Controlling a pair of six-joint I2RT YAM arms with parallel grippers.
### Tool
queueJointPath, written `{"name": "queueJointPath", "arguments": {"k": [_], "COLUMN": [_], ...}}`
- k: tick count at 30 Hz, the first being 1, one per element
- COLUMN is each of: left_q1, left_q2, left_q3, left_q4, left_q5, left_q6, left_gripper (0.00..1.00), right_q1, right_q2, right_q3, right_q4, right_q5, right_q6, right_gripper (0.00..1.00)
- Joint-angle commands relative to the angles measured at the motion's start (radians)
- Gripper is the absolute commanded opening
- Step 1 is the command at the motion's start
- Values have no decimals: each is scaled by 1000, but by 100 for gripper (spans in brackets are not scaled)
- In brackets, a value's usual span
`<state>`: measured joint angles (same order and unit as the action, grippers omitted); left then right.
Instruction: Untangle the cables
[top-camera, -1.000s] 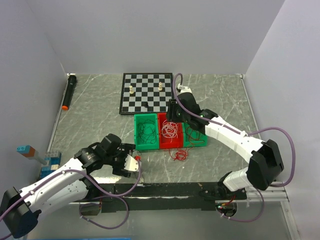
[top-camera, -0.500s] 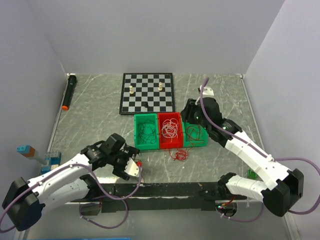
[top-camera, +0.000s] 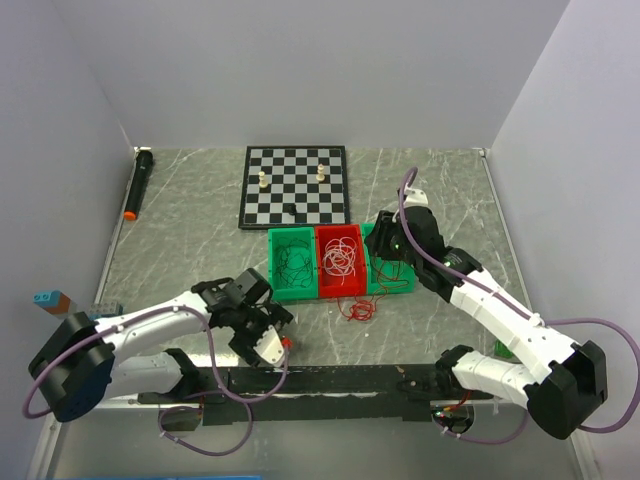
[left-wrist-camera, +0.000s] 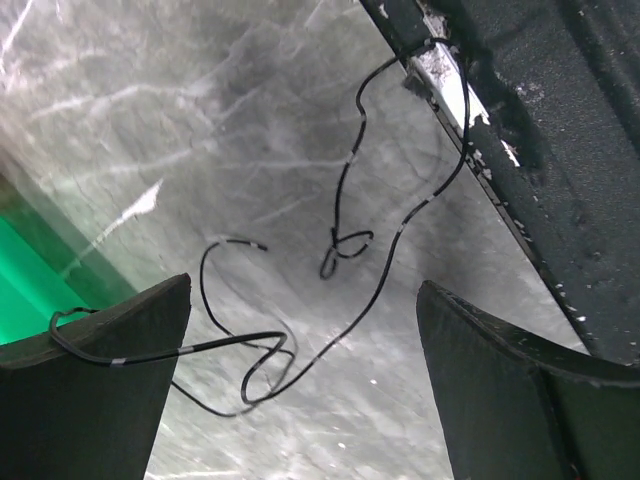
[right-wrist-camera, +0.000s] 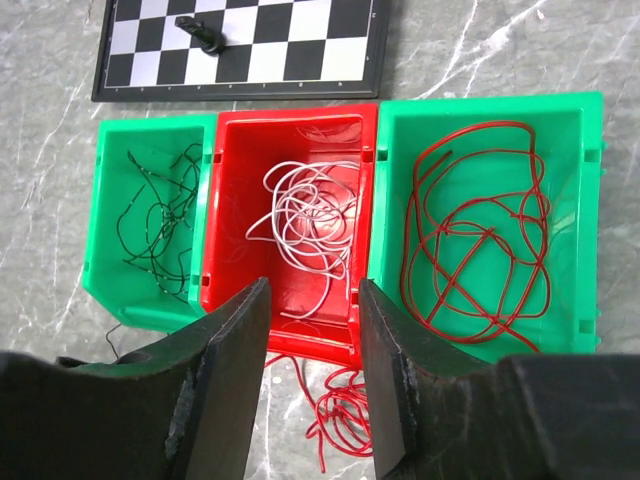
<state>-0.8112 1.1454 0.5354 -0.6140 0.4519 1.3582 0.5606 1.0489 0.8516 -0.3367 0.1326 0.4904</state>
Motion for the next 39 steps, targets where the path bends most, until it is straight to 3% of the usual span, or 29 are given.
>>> {"name": "queueJointPath", "arguments": {"k": [1, 4, 6, 8, 10, 16, 18, 20, 25, 32, 39], "left_q1": [-23, -48, -75, -112, -163, -184, -186, -186, -177, -46, 36], "left_q2": [45, 63, 74, 79, 74, 51, 40, 36, 11, 33, 7], "left_q3": [47, 58, 64, 64, 45, 46, 63, 104, 270, 451, 410], "left_q4": [-6, -16, -33, -49, -43, -84, -87, -52, 124, 352, 511], "left_q5": [37, 33, 31, 15, -50, -53, -58, -68, -165, -268, -371], "left_q6": [55, 81, 94, 110, 110, 94, 75, -15, -305, -694, -889], "left_gripper": [99, 93, 82, 62, 28, 22, 15, 1, 1, 1, 1], "right_q1": [-11, -16, -19, -25, -27, -31, -33, -34, -39, -45, -47], "right_q2": [-24, -18, -13, -9, -12, -21, -21, -21, -21, -30, -41], "right_q3": [-16, -28, -34, -40, -45, -56, -57, -54, -36, -23, -28], "right_q4": [65, 83, 90, 93, 96, 91, 91, 90, 79, 70, 67], "right_q5": [-21, -36, -42, -47, -48, -48, -48, -50, -50, -50, -50], "right_q6": [11, 14, 19, 23, 27, 27, 27, 27, 25, 31, 39], "right_gripper": [47, 45, 43, 42, 40, 37, 36, 34, 31, 27, 24]}}
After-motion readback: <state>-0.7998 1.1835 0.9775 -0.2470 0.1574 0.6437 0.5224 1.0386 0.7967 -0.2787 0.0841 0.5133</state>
